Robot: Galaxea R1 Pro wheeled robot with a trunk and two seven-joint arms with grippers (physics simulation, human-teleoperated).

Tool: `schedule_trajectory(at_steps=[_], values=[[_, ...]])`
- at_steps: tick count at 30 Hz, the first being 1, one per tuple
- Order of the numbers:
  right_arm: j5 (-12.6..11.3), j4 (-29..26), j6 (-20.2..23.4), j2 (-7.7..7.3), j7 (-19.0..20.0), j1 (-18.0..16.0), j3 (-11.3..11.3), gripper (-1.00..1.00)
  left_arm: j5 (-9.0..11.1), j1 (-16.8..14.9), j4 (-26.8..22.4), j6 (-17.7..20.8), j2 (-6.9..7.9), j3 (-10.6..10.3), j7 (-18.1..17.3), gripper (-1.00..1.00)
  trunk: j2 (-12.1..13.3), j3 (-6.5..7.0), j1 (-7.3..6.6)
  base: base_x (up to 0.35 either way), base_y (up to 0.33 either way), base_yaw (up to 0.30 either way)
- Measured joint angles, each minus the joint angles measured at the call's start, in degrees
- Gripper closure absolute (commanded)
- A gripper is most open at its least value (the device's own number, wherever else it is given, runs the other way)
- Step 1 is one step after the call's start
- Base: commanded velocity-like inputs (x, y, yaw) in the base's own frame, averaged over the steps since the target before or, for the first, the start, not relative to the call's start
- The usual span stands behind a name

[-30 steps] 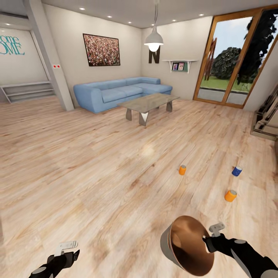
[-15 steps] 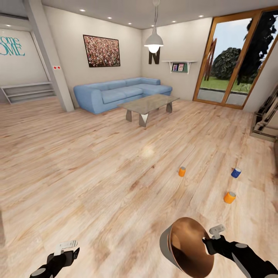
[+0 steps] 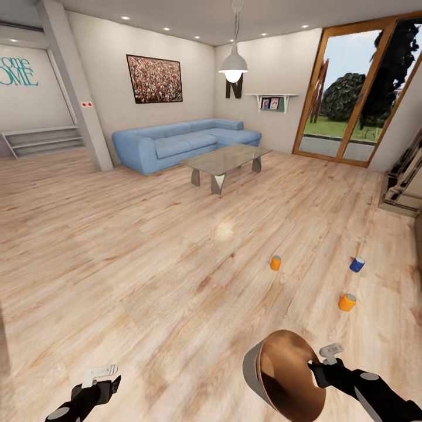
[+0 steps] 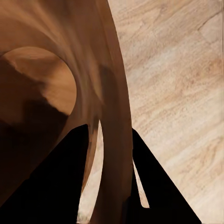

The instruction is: Put the three can of soda from the living room inside the tash can in the kitchen.

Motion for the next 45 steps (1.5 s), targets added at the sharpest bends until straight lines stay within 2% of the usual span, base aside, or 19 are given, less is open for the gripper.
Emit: schedule_trajectory(at_steps=[1, 3, 9, 12, 16, 19, 25, 30, 32, 33, 37, 38, 42, 45], values=[[-0.23, -0.17, -0.29, -0.01, 1.16, 0.46, -1.74, 1.0, -0.04, 0.01, 0.0, -0.64, 0.0, 0.0, -0.03, -1.0, 0.4, 0.18, -0.22, 0.0, 0.0, 0.0], [-0.83, -0.29, -0.47, 0.04, 2.91, 0.84, -1.9, 1.0, -0.07, 0.0, 0.01, -0.99, 0.0, -0.01, -0.06, -1.0, 1.2, 0.54, -0.66, 0.0, 0.0, 0.0], [-0.79, -0.38, -0.66, 0.23, 3.67, 1.16, -2.36, 1.0, -0.1, 0.0, 0.16, -1.75, -0.02, 0.01, -0.02, -1.0, 3.61, 1.62, -1.98, 0.0, 0.0, 0.0], [-0.84, -0.44, -1.31, 0.24, 3.85, 1.29, -2.42, 1.0, 0.16, 0.0, 0.62, -4.17, -0.05, 0.05, -0.13, -1.0, 4.81, 2.16, -2.64, 0.0, 0.0, 0.0], [-0.82, -0.47, -2.36, 0.11, 3.95, 1.45, -4.27, 1.0, 0.31, -0.2, 0.71, -5.77, -0.3, 0.05, -0.37, -1.0, 6.42, 2.88, -3.51, 0.0, 0.0, 0.0], [-0.94, -0.56, -2.7, 0.05, 4.14, 1.52, -7.48, 1.0, 0.0, -1.76, 0.79, -6.29, -0.9, -0.34, -0.58, -1.0, 7.62, 3.42, -4.17, 0.0, 0.0, 0.0], [-0.84, -1.62, -3.8, -0.12, 6.23, 2.63, -9.28, 1.0, -0.72, -4.89, 1.47, -6.39, -1.36, -2.13, -0.85, -1.0, 10.03, 4.49, -5.49, 0.0, 0.0, 0.0], [-0.75, -4.76, -4.35, 0.01, 6.97, 4.89, -10.93, 1.0, -0.71, -7.35, 2.37, -5.48, -1.42, -2.56, -3.35, -1.0, 12.03, 5.39, -6.59, 0.0, 0.0, 0.0], [-0.8, -5.92, -4.46, 0.22, 7.11, 5.8, -12.3, 1.0, -0.63, -7.77, 3.68, -5.29, -1.46, -2.56, -5.77, -1.0, 12.83, 5.75, -7.03, 0.0, 0.0, 0.0], [-0.8, -6.72, -4.52, 0.44, 7.14, 6.58, -13.52, 1.0, -0.39, -8.11, 5.42, -5.37, -1.6, -2.56, -8.14, -1.0, 13.23, 5.93, -7.25, 0.0, 0.0, 0.0], [-0.62, -7.5, -4.64, 1.26, 7.15, 7.52, -14.77, 1.0, -0.09, -8.52, 8.53, -5.73, -1.9, -2.58, -10.89, -1.0, 14.05, 6.29, -7.69, 0.0, 0.0, 0.0], [-0.51, -7.61, -4.84, 1.87, 6.79, 7.75, -15.19, 1.0, -0.11, -8.58, 9.55, -6.29, -1.98, -2.58, -11.55, -1.0, 14.05, 6.29, -7.69, 0.0, 0.0, 0.0], [-0.23, -7.51, -5.95, 3.27, 5.23, 8.0, -15.56, 1.0, -0.34, -8.66, 11.36, -8.78, -2.06, -2.56, -11.98, -1.0, 14.05, 6.29, -7.69, 0.0, 0.0, 0.0], [-0.03, -7.49, -6.58, 4.31, 2.34, 8.09, -15.79, 1.0, -0.4, -8.69, 13.18, -10.41, -2.09, -2.56, -11.28, -1.0, 14.05, 6.29, -7.69, 0.0, 0.0, 0.0]])
